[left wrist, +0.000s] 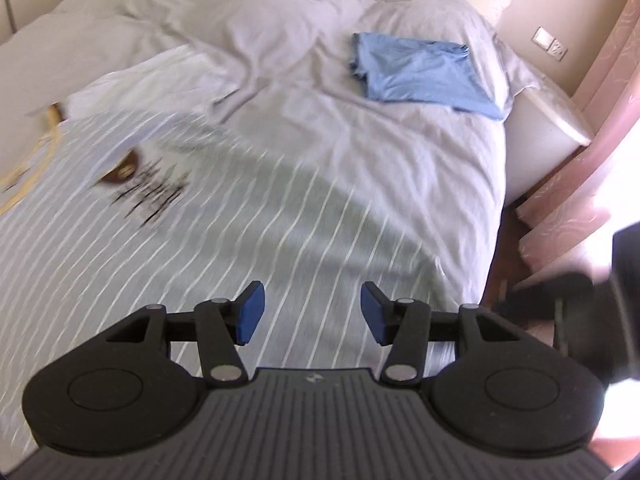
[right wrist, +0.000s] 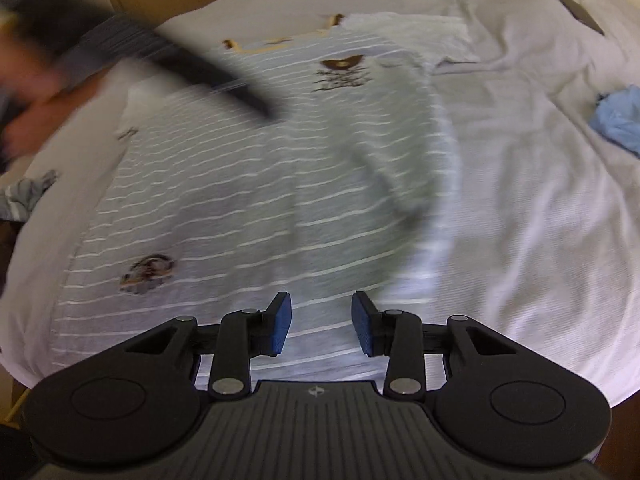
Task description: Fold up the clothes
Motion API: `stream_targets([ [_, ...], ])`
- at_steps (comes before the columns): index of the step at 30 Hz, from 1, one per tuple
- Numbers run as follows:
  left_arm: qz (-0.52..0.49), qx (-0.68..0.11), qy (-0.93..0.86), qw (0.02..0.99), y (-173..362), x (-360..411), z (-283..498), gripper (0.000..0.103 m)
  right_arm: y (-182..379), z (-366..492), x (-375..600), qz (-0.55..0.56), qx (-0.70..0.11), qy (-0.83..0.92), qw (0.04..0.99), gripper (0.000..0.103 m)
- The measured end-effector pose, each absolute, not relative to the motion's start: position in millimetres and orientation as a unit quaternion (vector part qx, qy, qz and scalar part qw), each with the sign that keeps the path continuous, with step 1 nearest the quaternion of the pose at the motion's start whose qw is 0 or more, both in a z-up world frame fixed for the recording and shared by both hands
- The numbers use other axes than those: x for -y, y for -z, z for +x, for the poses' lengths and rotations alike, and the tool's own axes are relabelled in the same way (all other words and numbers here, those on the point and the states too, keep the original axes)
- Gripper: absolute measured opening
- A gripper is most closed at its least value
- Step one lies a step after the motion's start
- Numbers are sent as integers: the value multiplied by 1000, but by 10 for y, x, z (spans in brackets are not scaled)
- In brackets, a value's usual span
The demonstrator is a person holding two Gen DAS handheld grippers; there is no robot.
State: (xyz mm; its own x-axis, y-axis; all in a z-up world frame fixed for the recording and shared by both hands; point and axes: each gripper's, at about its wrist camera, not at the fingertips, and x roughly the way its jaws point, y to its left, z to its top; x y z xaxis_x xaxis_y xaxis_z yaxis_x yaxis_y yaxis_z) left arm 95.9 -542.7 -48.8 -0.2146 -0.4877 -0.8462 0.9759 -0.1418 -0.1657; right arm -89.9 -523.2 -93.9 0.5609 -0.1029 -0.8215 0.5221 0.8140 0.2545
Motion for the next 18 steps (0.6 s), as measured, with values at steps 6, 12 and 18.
stream_targets([
  [6, 390, -354, 694, 492, 859, 6062, 613, 43, 999, -1097, 5108, 341, -386, 236, 824, 39],
  [12, 473, -343, 669, 461, 1224, 6051, 655, 32, 991, -1637, 5445, 424, -295, 341, 785, 41],
  [18, 469, -359, 664, 458, 1307, 5863, 871, 32, 1153, -1765, 6012, 459, -253, 338, 782, 41],
])
